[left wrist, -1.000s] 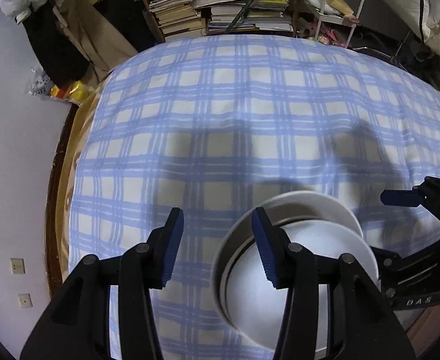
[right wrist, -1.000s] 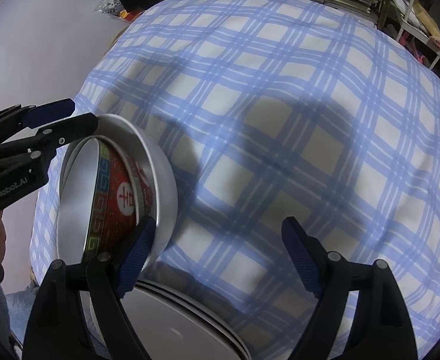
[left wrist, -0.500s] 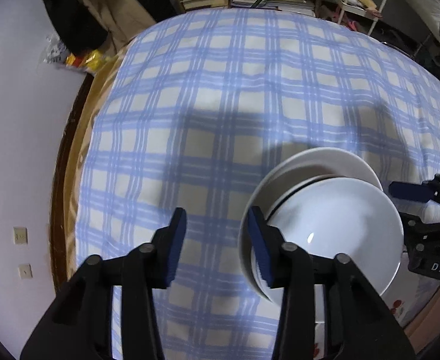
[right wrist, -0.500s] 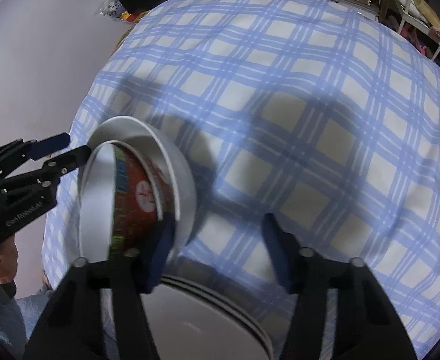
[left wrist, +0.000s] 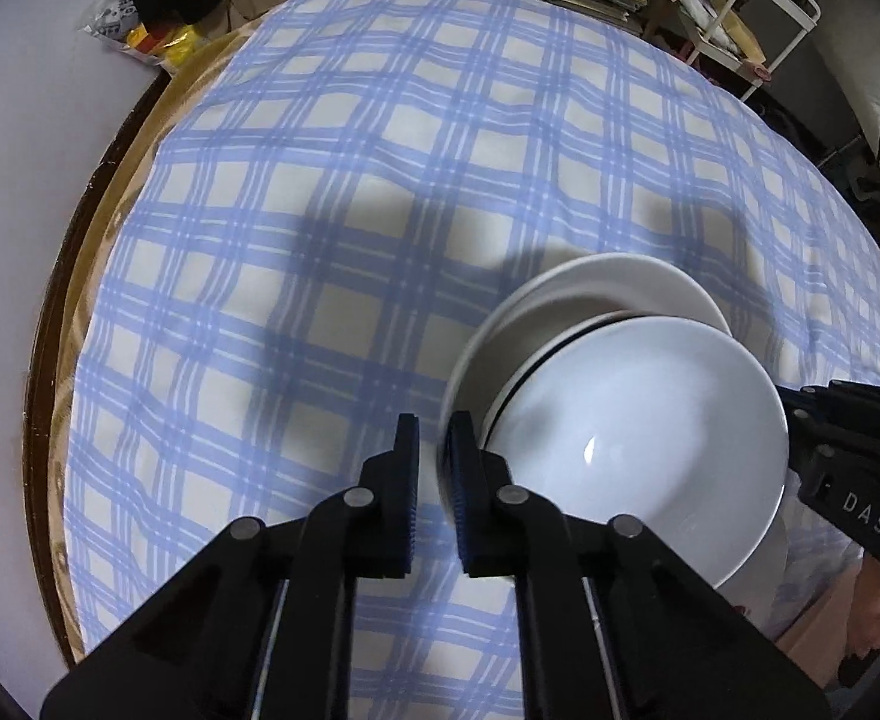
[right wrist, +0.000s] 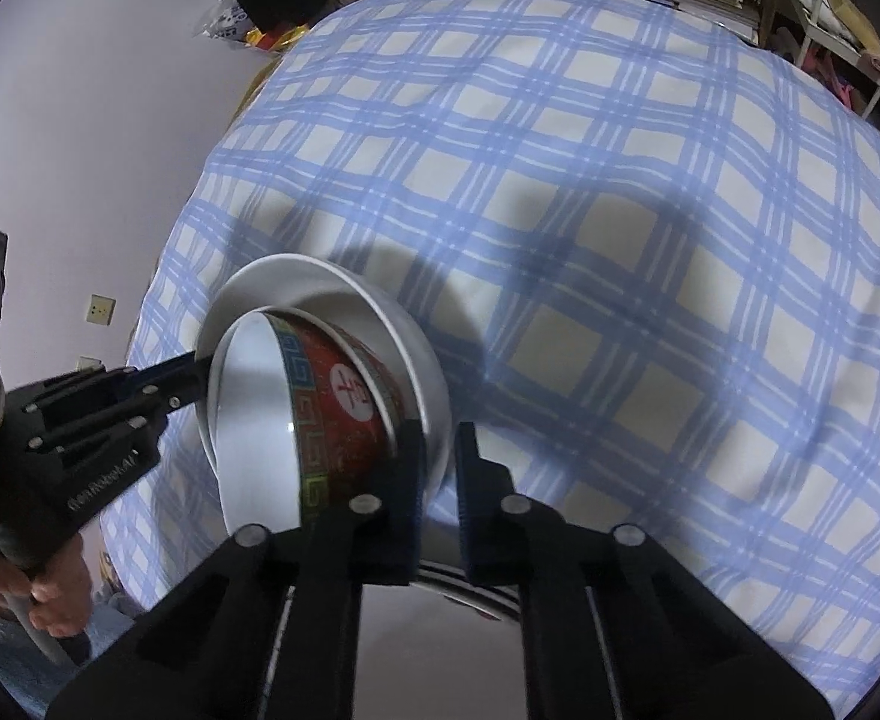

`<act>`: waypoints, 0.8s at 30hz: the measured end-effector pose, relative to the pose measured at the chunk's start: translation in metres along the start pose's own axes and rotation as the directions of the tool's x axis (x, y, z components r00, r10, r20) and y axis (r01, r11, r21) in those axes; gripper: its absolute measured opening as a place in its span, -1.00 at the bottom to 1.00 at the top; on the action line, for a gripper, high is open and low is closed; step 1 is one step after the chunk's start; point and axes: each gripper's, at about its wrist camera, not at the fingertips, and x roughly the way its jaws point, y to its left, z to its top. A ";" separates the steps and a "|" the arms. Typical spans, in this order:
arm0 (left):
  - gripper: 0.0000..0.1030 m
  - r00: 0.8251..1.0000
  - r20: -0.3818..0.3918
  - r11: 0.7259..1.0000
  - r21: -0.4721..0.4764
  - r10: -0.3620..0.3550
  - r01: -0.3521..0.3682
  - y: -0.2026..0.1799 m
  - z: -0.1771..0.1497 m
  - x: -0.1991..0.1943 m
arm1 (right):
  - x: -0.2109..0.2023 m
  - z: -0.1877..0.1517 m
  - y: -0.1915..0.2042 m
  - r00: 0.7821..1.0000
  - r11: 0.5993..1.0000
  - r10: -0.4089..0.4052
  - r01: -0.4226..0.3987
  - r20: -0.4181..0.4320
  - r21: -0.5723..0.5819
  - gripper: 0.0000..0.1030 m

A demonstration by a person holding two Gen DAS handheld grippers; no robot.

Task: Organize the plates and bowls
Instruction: 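Pinch the outer bowl rim of the stack with both tools, then lift the bowl stack and carry it over the cherry plates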

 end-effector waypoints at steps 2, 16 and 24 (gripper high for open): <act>-0.90 1.000 0.010 1.000 -0.018 0.001 0.000 -0.001 -0.003 0.003 | 0.002 0.001 0.002 1.000 1.000 -0.007 0.007 0.004 -0.005 -0.86; -0.93 0.994 0.093 0.988 -0.137 -0.060 0.073 0.008 -0.012 0.006 | 0.004 -0.002 -0.004 0.999 0.999 0.013 -0.014 0.036 0.042 -0.82; -0.94 0.997 0.079 0.993 -0.116 -0.026 0.035 0.007 -0.012 0.006 | 0.003 0.001 0.001 1.000 0.999 -0.012 0.012 0.014 0.038 -0.81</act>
